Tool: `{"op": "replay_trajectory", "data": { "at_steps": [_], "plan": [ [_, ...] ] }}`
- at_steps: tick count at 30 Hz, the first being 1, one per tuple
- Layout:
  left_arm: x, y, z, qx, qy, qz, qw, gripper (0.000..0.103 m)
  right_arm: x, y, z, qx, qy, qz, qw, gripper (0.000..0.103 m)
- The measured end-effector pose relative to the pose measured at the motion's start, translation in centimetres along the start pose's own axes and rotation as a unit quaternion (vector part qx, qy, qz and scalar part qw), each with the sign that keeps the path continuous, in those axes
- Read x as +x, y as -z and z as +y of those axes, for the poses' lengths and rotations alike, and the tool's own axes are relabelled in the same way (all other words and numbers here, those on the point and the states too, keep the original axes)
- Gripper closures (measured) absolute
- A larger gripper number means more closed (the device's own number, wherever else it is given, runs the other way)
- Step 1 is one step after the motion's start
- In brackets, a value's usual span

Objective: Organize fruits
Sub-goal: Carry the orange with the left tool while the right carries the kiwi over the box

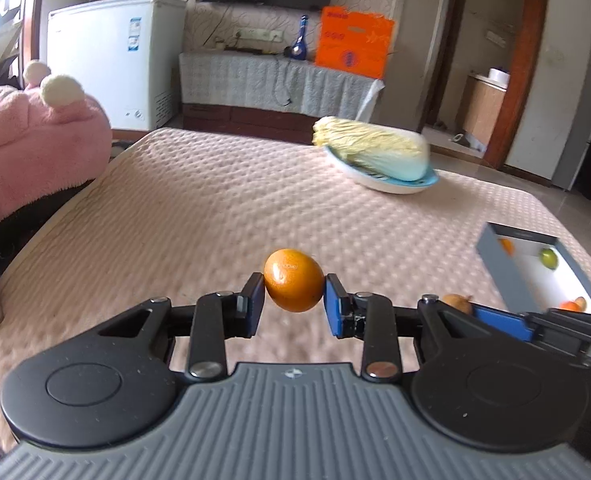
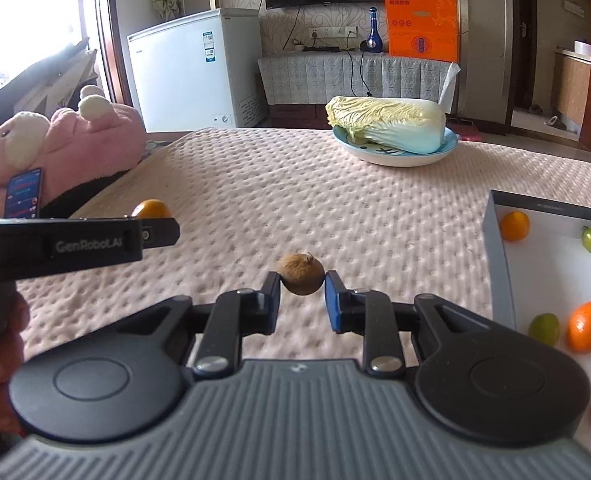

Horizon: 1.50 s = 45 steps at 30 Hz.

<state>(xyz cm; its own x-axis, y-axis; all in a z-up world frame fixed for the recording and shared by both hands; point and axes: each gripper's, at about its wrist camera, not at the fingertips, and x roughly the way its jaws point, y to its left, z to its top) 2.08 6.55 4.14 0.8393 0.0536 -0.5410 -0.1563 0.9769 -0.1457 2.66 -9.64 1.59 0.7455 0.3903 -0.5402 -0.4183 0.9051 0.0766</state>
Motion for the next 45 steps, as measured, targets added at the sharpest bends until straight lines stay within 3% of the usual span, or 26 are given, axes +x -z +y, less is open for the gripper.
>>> {"op": "replay_trajectory", "data": {
  "at_steps": [13,45],
  "plan": [
    [-3.9,1.9,-4.2,0.019,0.029,-0.007,0.9994,0.066,-6.0,1.5,-1.3,-0.001,-0.006,-0.015,1.000,0.076],
    [-2.1,2.0,-13.5,0.059,0.101,-0.012,0.9931,0.066,-11.6,2.7,-7.5,0.001,0.021,-0.032,0.999,0.076]
  ]
}}
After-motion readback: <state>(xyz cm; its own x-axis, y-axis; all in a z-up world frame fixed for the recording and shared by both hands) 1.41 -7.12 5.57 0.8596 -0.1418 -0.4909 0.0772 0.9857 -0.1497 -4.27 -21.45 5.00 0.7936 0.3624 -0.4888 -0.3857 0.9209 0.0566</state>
